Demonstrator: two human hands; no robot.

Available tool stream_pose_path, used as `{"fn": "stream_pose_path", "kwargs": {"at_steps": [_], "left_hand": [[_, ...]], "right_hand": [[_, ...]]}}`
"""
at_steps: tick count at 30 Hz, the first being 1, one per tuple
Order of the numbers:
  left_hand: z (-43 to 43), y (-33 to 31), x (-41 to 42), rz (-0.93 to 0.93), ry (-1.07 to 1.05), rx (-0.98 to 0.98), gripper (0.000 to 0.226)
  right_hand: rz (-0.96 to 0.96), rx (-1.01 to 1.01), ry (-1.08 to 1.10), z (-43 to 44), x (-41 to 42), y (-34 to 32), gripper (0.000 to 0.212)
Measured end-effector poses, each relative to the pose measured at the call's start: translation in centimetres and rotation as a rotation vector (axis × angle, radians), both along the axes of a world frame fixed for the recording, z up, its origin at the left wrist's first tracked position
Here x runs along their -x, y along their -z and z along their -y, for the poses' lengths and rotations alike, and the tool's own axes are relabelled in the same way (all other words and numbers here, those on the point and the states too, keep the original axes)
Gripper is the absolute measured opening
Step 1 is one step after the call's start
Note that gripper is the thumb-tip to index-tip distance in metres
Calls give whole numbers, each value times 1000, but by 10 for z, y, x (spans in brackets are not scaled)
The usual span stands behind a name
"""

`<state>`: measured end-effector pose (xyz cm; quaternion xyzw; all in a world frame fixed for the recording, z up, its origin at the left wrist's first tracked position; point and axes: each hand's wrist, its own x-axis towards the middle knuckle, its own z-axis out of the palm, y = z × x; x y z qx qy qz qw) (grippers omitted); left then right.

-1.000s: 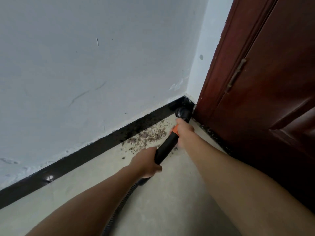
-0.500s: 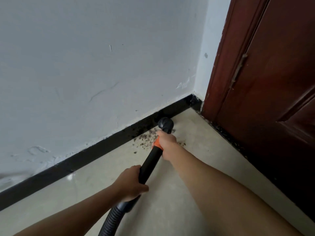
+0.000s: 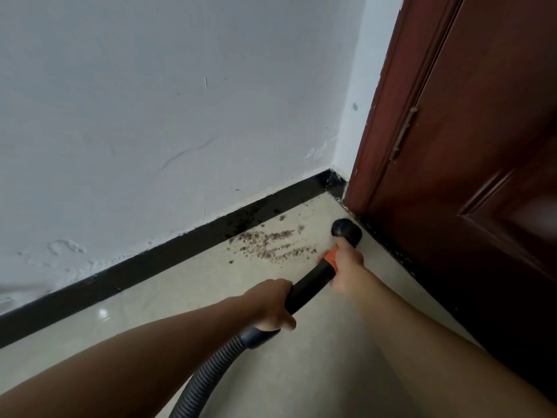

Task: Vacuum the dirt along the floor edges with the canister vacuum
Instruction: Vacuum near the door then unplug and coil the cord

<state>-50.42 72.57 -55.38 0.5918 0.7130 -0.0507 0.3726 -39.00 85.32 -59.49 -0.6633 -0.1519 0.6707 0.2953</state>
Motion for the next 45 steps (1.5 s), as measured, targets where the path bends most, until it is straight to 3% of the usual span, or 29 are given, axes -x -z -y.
{"fn": "stream_pose_path", "kwargs": {"at_steps": [6,10,19,24,28,31,37,41,45], "left_hand": [[47,-2,38,6,-182,8,34],[61,-2,41,24,-203,25,33],[23,-6,18,29,89,113,33],[64,-3,57,-77,46,276,31],[107,-4,89,-101,-110,364,36],[131,-7,106,-124,-191,408,45],[160,-4,147,-185,-257,403,43],[170,-1,163,-241,-281,380,41],[174,0,172,-288,-308,358,35]], "right_hand": [[-166,33,-175,31,64,-4,30],[-201,45,-179,44,71,-8,26],[81,67,54,53,0,-24,33],[-34,96,75,103,41,-15,26],[-155,126,-34,133,86,-8,19],[-209,148,-123,149,112,-5,26],[-407,273,-217,164,135,-4,37],[-455,302,-296,166,150,-1,24],[-463,281,-412,159,171,2,27]]}}
